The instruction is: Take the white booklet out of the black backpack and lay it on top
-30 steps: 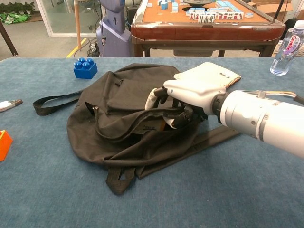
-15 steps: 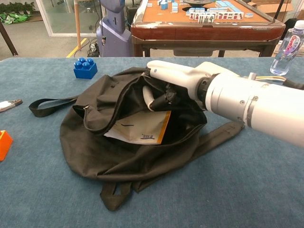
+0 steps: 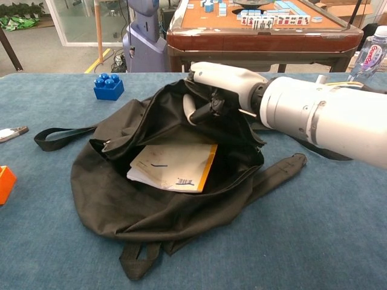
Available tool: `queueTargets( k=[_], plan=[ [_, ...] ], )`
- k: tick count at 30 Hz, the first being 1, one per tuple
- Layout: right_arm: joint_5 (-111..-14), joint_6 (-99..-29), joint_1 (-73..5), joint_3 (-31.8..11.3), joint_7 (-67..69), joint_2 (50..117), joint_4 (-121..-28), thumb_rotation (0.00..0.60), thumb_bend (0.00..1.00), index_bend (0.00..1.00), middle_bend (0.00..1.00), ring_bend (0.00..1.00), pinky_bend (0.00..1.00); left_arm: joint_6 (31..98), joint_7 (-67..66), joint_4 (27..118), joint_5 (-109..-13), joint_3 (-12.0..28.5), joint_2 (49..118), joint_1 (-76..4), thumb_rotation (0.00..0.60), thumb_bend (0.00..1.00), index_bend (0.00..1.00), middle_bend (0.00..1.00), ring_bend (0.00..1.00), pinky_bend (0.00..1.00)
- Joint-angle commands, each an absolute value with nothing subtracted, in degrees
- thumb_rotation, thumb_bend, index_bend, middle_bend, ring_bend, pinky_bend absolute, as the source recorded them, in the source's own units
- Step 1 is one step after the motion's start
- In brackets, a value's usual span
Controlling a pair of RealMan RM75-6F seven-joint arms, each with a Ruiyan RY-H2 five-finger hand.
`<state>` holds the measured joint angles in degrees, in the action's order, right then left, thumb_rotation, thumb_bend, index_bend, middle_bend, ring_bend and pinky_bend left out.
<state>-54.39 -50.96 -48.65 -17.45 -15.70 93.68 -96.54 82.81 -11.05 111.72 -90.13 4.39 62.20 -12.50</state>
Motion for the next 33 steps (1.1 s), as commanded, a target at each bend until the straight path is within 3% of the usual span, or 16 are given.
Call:
queueTargets(
  k=[1,13,18,23,33],
  plan=[
    [-50.9,-51.6,-50.3,-19.2,-15.7,95.9,-93.3,0.6,0.8,0.73,0.52,0.47,0.58,81.5,-9.4,111.1,-93.1,5.2,63.1,-14.8,0.6,0.29,0.36,0.31,0.34,0.27],
    [-44.0,-54.0,-53.8,-23.0,-15.7,100.4,-85.5,0.6,0.8,0.73,0.51,0.47,0.59,73.8,-7.1,108.0,-98.9,6.7,69.5,-23.7,0.6,0.29,0.43,0.43,0.43,0.33],
    [-42.7,-54.8,-54.3,-23.8,-15.0,101.7,-82.8,0.6,0.8,0.73,0.5,0.47,0.59,69.5,-7.2,103.4,-97.9,8.5,75.5,-28.5,0.6,0.29,0.46,0.49,0.46,0.37],
    [-41.9,-55.0,-54.5,-24.5,-14.2,102.4,-81.3,0.6,0.8,0.73,0.49,0.47,0.6,66.2,-7.0,96.9,-97.0,8.9,82.3,-32.5,0.6,0.29,0.5,0.55,0.5,0.46],
    [-42.8,-55.2,-54.3,-24.3,-12.7,103.2,-79.3,0.6,0.8,0.73,0.48,0.47,0.6,64.1,-9.3,87.4,-93.0,9.1,93.9,-36.1,0.6,0.29,0.52,0.57,0.53,0.52]
  ],
)
